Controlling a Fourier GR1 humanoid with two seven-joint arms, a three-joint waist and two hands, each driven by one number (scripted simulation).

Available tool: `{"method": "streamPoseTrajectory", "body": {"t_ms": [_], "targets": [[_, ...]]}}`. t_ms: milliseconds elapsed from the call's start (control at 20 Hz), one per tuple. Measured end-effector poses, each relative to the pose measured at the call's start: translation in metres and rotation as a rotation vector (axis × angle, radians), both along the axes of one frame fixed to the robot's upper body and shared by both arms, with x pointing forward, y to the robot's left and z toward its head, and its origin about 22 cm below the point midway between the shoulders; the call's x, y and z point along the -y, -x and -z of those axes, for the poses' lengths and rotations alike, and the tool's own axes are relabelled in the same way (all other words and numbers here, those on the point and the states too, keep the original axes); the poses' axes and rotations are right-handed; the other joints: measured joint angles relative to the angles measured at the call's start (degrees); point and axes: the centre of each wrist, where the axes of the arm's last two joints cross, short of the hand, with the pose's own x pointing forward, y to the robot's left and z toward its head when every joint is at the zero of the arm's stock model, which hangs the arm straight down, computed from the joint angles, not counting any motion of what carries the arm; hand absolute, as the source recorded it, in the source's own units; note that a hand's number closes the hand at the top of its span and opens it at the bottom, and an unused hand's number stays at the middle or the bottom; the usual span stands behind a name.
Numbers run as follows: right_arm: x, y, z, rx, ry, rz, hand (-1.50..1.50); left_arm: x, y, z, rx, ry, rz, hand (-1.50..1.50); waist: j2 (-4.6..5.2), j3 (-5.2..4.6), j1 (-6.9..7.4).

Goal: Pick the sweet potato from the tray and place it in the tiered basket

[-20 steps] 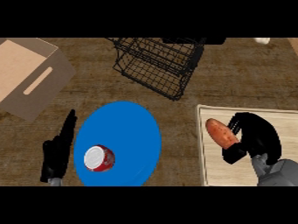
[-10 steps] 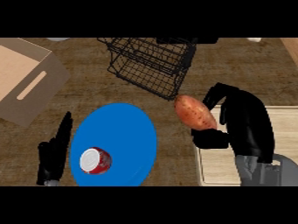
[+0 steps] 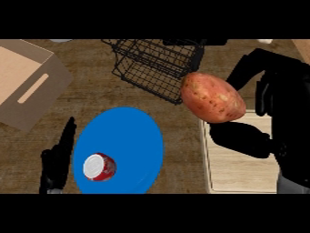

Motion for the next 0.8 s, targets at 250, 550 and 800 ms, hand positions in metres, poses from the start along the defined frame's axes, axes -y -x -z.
{"method": "streamPoseTrajectory", "body": {"t_ms": [250, 550, 800], "targets": [[-0.011, -0.018, -0.029, 0.032, 0.003, 0.016, 1.50, 0.002, -0.004, 0.000, 0.001, 0.001, 0.003, 0.00, 0.09, 0.02, 0.27], [-0.029, -0.060, -0.053, 0.002, 0.008, 0.067, 1.50, 0.004, -0.006, -0.001, 0.007, 0.010, 0.013, 0.00, 0.38, 0.03, 1.11], [-0.036, -0.100, -0.057, -0.067, 0.013, 0.112, 1.50, 0.005, -0.006, -0.001, 0.011, 0.006, 0.022, 0.00, 0.56, 0.09, 1.29]]}}
